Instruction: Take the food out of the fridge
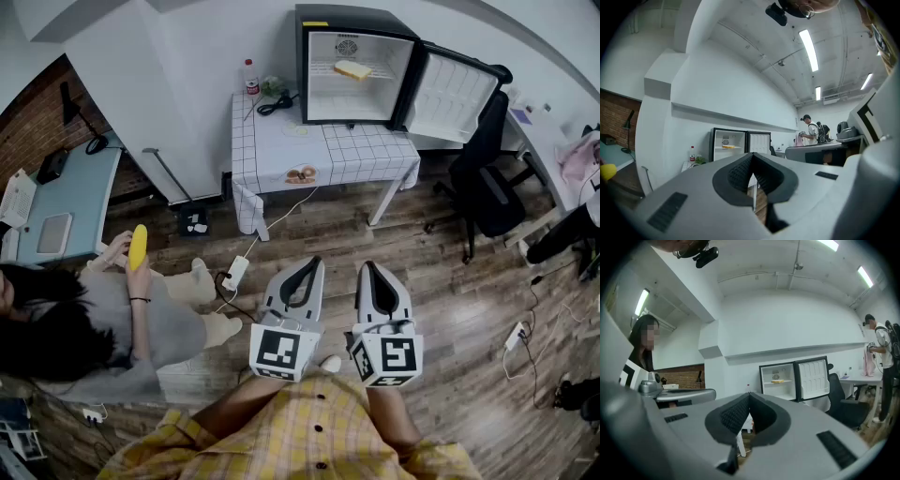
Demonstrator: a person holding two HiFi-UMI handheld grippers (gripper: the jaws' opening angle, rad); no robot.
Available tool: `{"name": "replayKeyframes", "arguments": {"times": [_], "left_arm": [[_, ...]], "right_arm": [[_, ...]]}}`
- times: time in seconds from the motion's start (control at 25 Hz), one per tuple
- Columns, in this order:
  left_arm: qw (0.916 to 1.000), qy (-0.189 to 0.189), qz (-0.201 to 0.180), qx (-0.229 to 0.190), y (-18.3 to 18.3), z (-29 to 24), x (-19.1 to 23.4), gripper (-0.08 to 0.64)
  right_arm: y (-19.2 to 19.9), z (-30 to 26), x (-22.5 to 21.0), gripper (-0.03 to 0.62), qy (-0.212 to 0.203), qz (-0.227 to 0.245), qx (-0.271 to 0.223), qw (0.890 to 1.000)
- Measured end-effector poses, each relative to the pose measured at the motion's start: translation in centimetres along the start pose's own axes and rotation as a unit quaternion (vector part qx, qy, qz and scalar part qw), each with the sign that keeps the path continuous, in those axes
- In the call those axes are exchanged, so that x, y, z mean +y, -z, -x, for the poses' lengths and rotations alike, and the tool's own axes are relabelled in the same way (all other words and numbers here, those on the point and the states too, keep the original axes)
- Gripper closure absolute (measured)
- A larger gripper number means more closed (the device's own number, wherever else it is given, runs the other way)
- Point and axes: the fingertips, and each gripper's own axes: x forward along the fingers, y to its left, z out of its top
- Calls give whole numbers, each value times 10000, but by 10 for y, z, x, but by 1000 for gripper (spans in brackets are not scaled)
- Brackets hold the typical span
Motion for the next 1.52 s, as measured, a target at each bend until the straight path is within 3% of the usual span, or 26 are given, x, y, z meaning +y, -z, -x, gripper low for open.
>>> {"name": "replayKeyframes", "arguments": {"times": [0.68, 1.04, 1.28, 1.52], "left_arm": [[9999, -61, -112, 85, 4, -21, -22, 552], [9994, -298, -102, 137, 13, -32, -38, 552], [9995, -269, -35, 143, 22, -75, -26, 552], [9995, -291, 105, 90, 25, -145, 14, 552]], "right_arm": [[2, 1, -30, 586, -163, -220, 14, 9996], [16, 6, -59, 586, -292, -278, 102, 9991], [18, -28, -83, 586, -273, -339, 117, 9990], [10, -101, -115, 586, -151, -170, 85, 9997]]}}
